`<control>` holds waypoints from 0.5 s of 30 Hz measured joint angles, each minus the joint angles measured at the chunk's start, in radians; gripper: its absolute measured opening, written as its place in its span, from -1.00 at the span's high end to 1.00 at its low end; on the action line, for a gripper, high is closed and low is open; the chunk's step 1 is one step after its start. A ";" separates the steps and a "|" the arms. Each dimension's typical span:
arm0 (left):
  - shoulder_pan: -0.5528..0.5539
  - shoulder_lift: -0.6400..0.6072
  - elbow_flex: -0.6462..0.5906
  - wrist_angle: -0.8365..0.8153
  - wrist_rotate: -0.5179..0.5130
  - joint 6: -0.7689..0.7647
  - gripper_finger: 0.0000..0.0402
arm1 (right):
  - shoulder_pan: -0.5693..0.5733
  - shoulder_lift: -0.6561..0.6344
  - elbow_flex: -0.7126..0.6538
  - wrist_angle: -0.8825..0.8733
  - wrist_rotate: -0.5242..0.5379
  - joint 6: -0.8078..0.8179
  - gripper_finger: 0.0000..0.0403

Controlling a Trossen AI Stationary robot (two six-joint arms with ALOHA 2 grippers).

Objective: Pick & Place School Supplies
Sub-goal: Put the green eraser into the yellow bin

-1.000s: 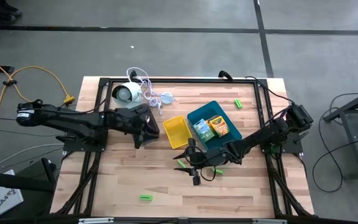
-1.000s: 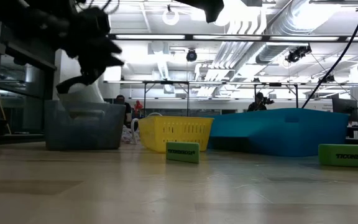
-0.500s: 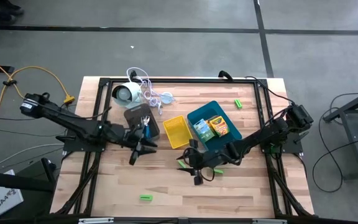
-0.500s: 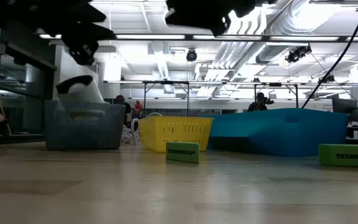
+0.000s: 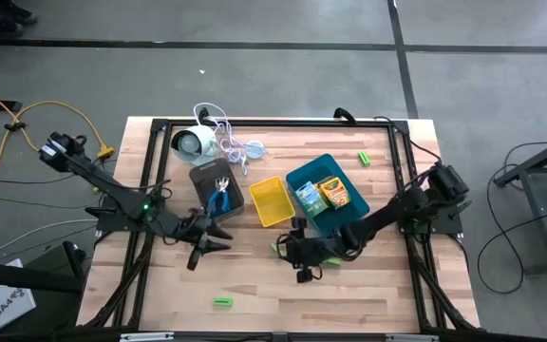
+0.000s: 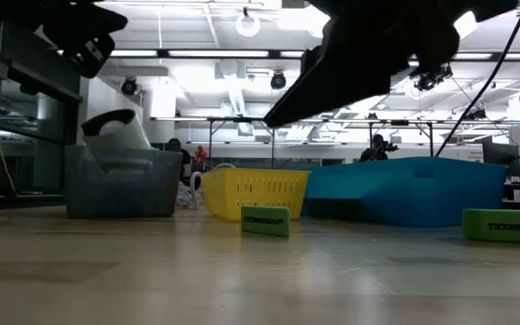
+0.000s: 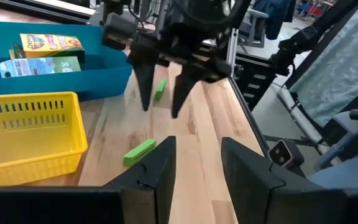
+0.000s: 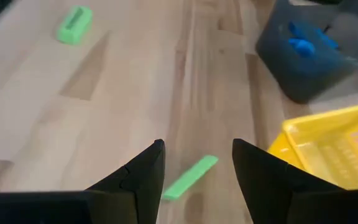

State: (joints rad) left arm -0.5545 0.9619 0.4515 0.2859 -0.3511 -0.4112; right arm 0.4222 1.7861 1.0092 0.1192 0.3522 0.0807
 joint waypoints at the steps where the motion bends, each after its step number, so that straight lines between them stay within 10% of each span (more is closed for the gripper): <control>1: -0.010 0.000 0.000 0.000 -0.011 0.000 0.38 | 0.007 0.008 0.000 0.001 0.026 -0.006 0.11; 9: -0.050 0.002 0.000 0.000 -0.024 0.000 0.38 | 0.101 0.016 0.000 0.005 0.370 0.067 0.11; 15: -0.051 0.002 0.000 0.000 -0.025 0.000 0.38 | 0.150 0.056 0.000 0.047 0.433 0.180 0.11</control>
State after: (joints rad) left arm -0.6060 0.9638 0.4515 0.2857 -0.3759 -0.4112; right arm 0.5724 1.8424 1.0089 0.1659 0.7854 0.2602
